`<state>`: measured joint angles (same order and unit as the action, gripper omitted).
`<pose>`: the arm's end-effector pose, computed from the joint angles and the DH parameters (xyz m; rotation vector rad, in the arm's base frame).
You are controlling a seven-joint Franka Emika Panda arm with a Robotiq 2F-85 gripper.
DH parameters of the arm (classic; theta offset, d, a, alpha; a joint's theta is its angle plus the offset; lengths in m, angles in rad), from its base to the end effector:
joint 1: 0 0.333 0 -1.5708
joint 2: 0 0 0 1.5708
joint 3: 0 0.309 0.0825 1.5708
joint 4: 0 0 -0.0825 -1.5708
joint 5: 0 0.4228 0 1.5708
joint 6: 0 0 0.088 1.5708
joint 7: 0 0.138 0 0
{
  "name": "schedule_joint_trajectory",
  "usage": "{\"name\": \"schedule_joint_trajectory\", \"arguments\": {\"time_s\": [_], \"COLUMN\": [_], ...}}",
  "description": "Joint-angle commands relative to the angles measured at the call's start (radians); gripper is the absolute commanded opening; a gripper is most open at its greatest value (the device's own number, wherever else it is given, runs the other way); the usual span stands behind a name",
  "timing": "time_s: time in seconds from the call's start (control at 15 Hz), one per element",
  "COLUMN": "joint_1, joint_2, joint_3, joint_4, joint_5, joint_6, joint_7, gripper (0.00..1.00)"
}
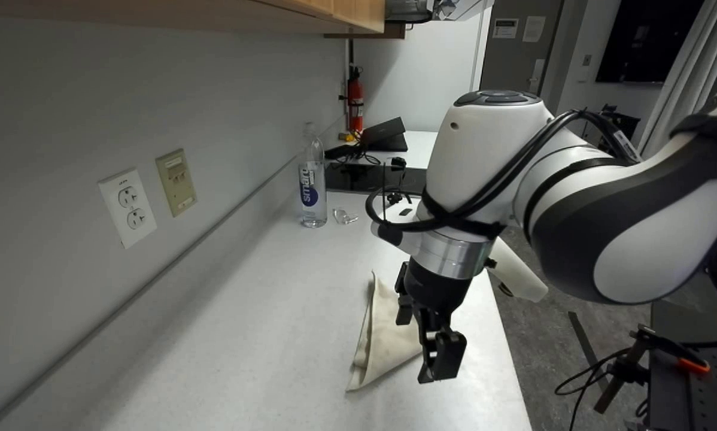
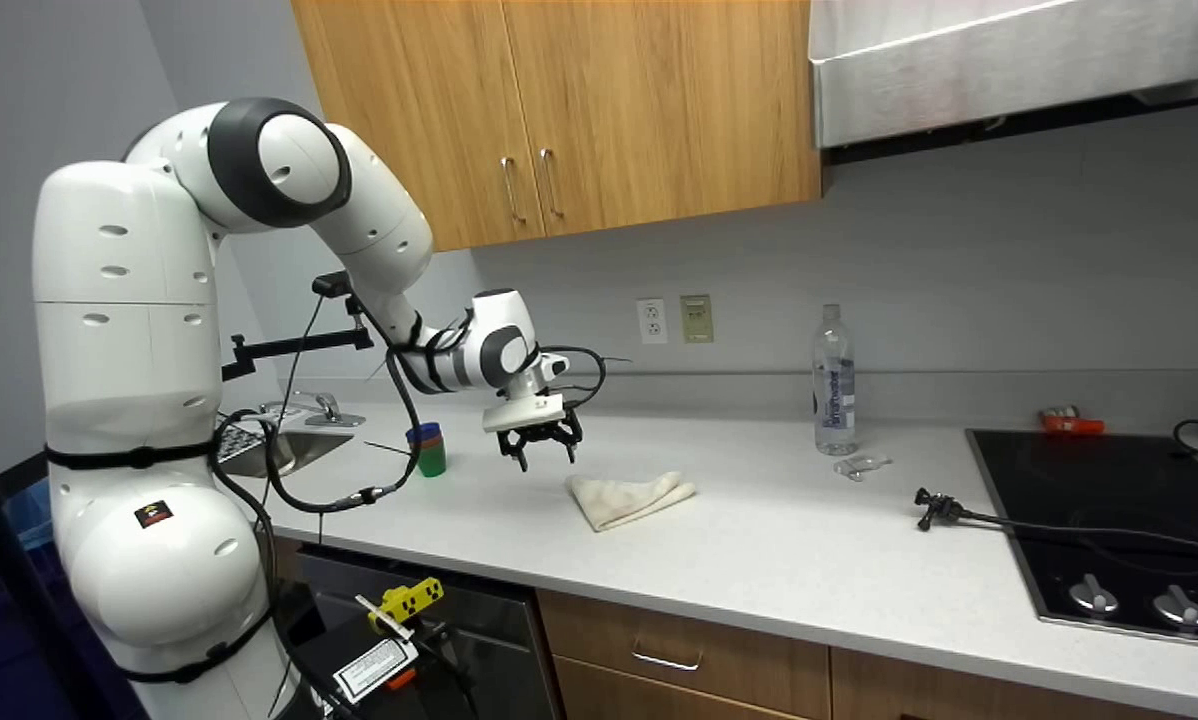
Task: Fold the towel
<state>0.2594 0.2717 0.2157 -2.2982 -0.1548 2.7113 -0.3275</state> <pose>0.5013 0.2670 0.1771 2.7962 1.3968 0.2375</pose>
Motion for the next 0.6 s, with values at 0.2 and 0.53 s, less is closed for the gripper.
{"name": "schedule_joint_trajectory", "arguments": {"time_s": [0.2,0.53], "joint_1": [-0.019,-0.014], "joint_2": [0.035,0.087], "joint_3": [0.018,0.021], "joint_4": [0.012,0.035], "joint_5": [-0.013,-0.019], "joint_6": [0.019,0.026], "joint_7": [0.001,0.003], "gripper": [1.0,1.0]}}
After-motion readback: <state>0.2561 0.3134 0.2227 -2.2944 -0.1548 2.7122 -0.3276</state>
